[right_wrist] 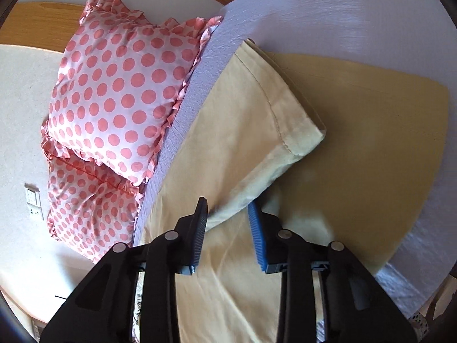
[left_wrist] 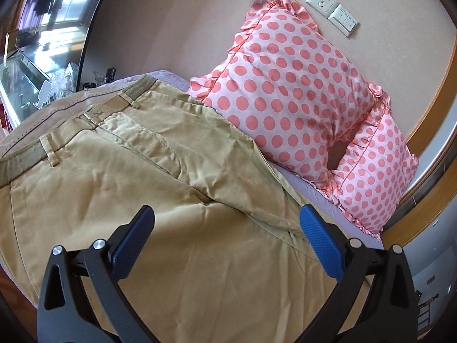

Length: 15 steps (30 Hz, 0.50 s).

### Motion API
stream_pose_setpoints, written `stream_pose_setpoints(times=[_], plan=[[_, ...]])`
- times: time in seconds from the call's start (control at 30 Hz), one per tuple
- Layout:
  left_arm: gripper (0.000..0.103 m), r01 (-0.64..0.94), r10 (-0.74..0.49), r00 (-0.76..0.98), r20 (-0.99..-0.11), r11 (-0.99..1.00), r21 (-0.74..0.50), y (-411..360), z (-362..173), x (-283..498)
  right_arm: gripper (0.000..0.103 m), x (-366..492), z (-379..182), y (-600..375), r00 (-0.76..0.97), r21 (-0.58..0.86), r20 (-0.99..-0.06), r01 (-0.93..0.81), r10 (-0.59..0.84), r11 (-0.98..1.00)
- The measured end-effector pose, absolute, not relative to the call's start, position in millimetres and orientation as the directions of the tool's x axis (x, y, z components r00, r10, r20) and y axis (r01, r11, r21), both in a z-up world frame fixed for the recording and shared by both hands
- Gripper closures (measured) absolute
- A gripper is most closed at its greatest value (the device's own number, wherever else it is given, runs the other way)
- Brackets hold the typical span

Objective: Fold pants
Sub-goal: 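Hold the hem with the right tool while the left tool grasps the trouser leg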

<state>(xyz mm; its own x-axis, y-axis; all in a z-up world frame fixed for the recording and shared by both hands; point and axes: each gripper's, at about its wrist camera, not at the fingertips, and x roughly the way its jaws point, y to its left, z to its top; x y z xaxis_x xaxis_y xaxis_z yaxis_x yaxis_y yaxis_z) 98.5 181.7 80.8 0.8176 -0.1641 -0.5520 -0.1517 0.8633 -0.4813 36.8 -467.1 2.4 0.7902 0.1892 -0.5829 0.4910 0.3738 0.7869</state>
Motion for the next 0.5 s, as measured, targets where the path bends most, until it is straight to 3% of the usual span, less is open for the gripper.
stream_pose_setpoints(times=[0.3, 0.33, 0.37, 0.4, 0.5], plan=[[0.002, -0.132, -0.043, 0.824, -0.565, 0.955, -0.265, 143.7, 87.5, 115.7, 0.065, 52.1, 7.2, -457.5, 0.808, 0.773, -0.579, 0.501, 0.11, 0.389], [0.002, -0.131, -0.043, 0.82, -0.571, 0.957, -0.261, 142.5, 87.7, 120.4, 0.07, 57.9, 8.0, -457.4, 0.813, 0.764, -0.575, 0.493, 0.094, 0.416], [0.002, -0.128, -0.048, 0.815, -0.577, 0.957, -0.26, 142.6, 87.7, 125.8, 0.089, 62.7, 6.2, -458.3, 0.818, 0.759, -0.568, 0.481, 0.087, 0.439], [0.002, -0.13, -0.052, 0.808, -0.587, 0.956, -0.263, 143.9, 88.1, 133.2, 0.098, 64.4, 2.7, -460.2, 0.834, 0.779, -0.541, 0.45, 0.105, 0.437], [0.002, -0.127, -0.084, 0.777, -0.624, 0.95, -0.285, 148.8, 88.0, 163.2, 0.099, 45.9, 7.5, -465.5, 0.915, 0.85, -0.387, 0.308, 0.11, 0.426]])
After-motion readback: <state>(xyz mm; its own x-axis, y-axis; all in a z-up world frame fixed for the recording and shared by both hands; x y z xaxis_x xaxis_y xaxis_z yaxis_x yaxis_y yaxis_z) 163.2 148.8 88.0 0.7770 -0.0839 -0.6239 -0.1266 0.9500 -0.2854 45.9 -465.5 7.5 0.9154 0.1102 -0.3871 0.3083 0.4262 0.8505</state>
